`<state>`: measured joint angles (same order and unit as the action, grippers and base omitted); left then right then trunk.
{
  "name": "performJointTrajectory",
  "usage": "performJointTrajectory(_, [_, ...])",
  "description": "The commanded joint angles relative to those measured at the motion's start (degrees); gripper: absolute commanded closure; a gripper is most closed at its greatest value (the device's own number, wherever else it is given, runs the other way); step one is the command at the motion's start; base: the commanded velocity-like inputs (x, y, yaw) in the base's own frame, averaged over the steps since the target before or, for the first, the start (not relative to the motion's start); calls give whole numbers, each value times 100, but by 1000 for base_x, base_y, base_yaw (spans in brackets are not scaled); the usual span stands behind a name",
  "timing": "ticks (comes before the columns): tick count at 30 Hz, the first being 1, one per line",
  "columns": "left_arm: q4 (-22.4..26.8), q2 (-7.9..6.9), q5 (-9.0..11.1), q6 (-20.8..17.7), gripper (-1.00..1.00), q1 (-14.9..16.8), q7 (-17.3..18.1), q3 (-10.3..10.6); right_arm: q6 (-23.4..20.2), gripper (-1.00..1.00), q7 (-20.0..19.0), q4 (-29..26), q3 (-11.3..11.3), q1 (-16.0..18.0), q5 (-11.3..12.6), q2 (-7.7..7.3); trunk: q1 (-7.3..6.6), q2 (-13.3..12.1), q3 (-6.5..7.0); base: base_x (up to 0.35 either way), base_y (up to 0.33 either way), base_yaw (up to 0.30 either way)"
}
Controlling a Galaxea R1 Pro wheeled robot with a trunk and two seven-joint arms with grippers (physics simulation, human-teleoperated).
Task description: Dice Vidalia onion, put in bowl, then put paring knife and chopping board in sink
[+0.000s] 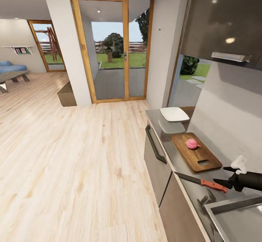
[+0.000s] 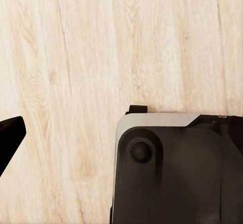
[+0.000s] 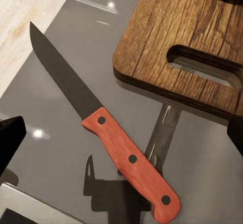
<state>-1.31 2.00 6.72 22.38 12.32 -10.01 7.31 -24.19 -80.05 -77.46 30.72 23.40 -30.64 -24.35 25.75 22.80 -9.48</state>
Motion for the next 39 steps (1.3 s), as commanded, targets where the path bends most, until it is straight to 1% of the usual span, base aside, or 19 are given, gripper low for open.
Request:
performJointTrajectory(1, [-14,3,58,30,-100,7,-10,51,-60,-100,-37,-6,5,7,-27,1,3,12,-12,-1,-7,0])
performJointTrajectory(14, [-15,3,58,30,-100,7,-10,51,-60,-100,-37,-6,4,7,-30,1,3,12,-12,0,-1,57])
performJointTrajectory(28, [-16,3,58,30,-100,7,-10,51,-60,-100,-28,42,4,7,-39,1,3,12,-12,0,-51,2])
performJointTrajectory(39, [-14,3,58,30,-100,7,-10,51,-53,-100,26,197,-17,7,-45,41,3,12,-12,0,-1,0])
